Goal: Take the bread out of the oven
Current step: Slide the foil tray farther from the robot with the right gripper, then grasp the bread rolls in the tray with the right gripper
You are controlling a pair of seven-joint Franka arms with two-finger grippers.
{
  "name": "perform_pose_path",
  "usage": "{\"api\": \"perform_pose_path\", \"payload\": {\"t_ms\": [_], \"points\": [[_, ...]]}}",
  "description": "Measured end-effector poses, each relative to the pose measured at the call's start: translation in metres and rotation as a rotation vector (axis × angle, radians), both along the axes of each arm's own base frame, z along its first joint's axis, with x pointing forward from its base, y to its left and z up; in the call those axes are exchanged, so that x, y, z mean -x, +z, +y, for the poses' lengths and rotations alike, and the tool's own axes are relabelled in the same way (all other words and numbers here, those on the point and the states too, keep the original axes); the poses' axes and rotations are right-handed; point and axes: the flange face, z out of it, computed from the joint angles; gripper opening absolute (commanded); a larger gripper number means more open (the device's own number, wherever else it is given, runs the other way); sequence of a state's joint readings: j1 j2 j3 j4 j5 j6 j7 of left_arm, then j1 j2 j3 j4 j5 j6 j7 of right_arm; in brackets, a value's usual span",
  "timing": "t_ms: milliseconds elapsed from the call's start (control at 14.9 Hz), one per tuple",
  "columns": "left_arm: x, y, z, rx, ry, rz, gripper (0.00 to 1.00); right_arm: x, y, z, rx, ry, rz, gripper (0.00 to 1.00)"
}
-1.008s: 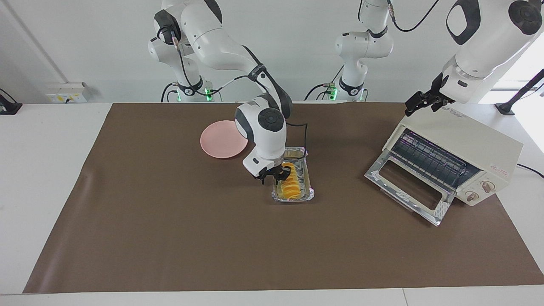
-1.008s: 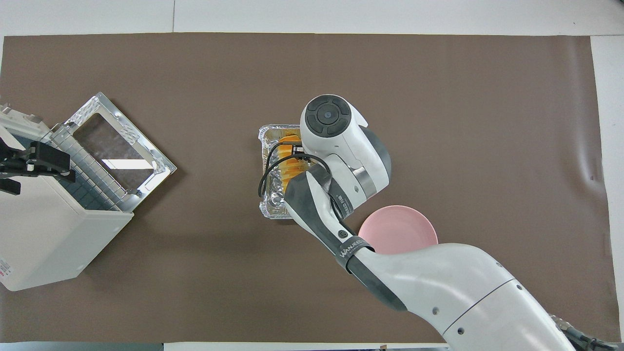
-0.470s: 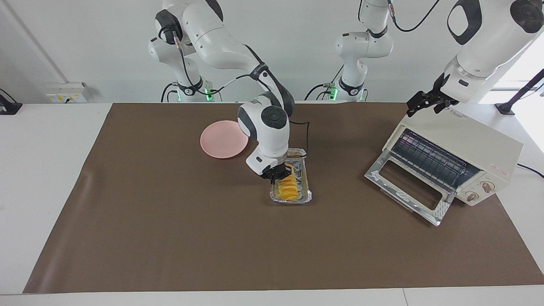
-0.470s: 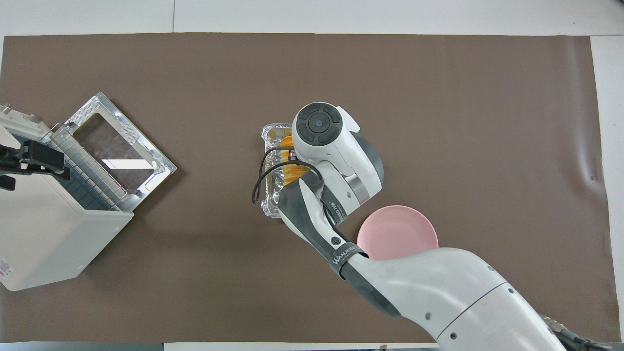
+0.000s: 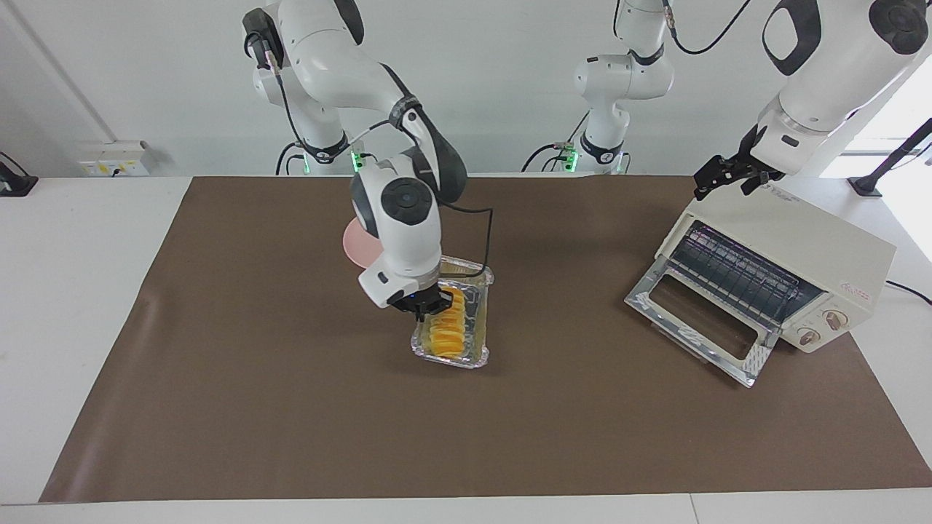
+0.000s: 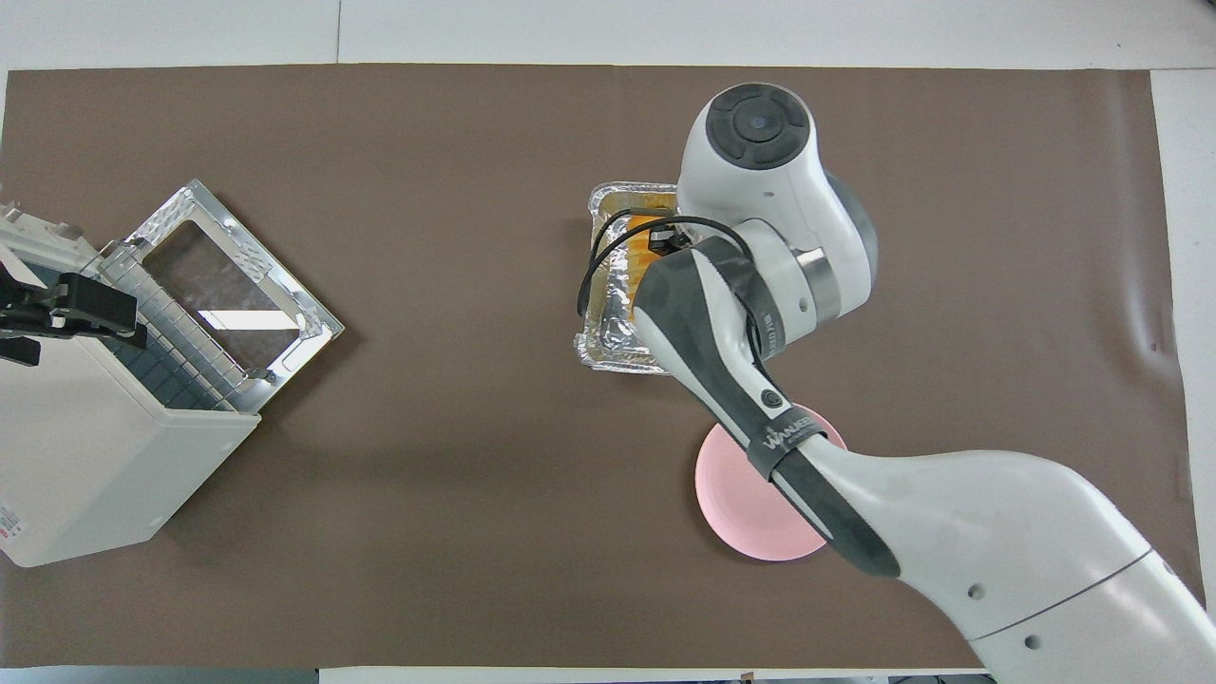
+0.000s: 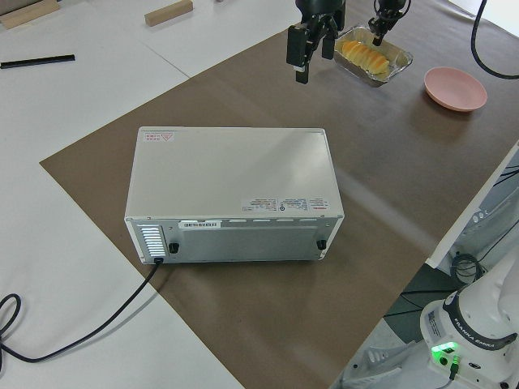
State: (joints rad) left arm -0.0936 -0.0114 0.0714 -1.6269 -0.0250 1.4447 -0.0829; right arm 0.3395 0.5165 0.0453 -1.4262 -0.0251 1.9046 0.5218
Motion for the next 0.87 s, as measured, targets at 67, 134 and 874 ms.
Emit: {"api": "perform_pose_path", "payload": {"t_ms": [67, 134, 874], "points": [[0.000, 0.000, -0.001, 0.000, -0.002, 0.000, 1.00, -0.006, 0.003, -0.024, 0.001, 0.011, 0.009, 0.00], [0.000, 0.000, -0.002, 0.000, -0.004, 0.000, 1.00, -0.012, 0.001, -0.046, 0.001, 0.024, 0.018, 0.00], [0.001, 0.006, 0.003, 0.001, 0.005, -0.017, 1.00, -0.011, -0.067, -0.151, -0.014, 0.073, -0.013, 1.00]]}}
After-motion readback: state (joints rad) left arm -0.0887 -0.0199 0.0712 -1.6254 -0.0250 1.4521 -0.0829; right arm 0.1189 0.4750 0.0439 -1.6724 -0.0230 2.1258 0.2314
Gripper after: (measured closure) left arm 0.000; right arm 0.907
